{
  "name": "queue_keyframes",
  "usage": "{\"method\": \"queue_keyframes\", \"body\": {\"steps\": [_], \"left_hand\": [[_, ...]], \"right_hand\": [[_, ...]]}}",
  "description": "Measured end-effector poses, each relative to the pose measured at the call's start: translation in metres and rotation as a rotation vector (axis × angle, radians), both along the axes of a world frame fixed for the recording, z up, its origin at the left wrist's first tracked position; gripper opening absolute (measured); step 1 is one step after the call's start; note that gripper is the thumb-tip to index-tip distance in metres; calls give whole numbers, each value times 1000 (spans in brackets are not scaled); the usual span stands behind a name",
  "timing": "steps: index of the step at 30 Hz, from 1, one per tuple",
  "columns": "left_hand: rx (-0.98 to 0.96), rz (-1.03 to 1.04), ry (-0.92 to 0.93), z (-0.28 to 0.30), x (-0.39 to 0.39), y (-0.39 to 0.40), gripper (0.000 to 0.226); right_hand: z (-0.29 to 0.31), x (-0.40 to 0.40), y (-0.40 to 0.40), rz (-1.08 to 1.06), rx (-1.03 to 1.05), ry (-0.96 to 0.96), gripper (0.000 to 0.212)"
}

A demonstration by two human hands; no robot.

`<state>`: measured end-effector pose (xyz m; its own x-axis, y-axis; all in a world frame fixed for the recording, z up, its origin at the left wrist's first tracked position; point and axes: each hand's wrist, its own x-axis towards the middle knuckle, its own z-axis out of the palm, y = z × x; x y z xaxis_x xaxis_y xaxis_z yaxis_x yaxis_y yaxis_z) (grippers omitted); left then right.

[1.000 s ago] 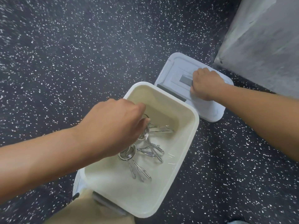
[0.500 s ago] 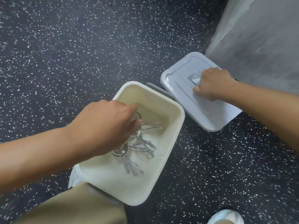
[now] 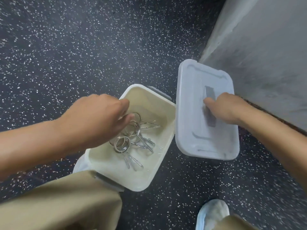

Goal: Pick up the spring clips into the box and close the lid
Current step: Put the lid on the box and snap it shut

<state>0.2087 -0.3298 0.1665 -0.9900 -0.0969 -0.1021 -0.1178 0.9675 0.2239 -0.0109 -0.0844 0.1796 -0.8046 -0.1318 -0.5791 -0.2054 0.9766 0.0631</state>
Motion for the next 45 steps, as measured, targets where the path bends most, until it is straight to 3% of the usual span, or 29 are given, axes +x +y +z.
{"method": "queue_keyframes", "body": {"steps": [5,13,17,23,33,36,41,45], "left_hand": [[80,-15,84,2,17,-16,37],[190,-25,162,0,40,-28,16],[195,-62,108,-8,47,-32,31],[111,-219,-17,-26,62,-35,51],[102,-347,-88,-47,76,-25,65],[99,-432,-86,-51,77,-18,73],[103,-518,-147,-64,81,-8,98],[84,-528,-187,-78,88,-3,121]], "right_hand": [[21,68,-28,-58,-90,-128,45],[-18,130,-85,-178,-218,-211,34],[-36,140,-104,-177,-236,-173,33],[-50,153,-118,-246,-260,-126,49],[-50,156,-112,-192,-215,-145,45],[-44,150,-108,-113,-174,-68,41],[-46,108,-94,159,-313,349,37],[-69,69,-87,328,-335,279,63]]}}
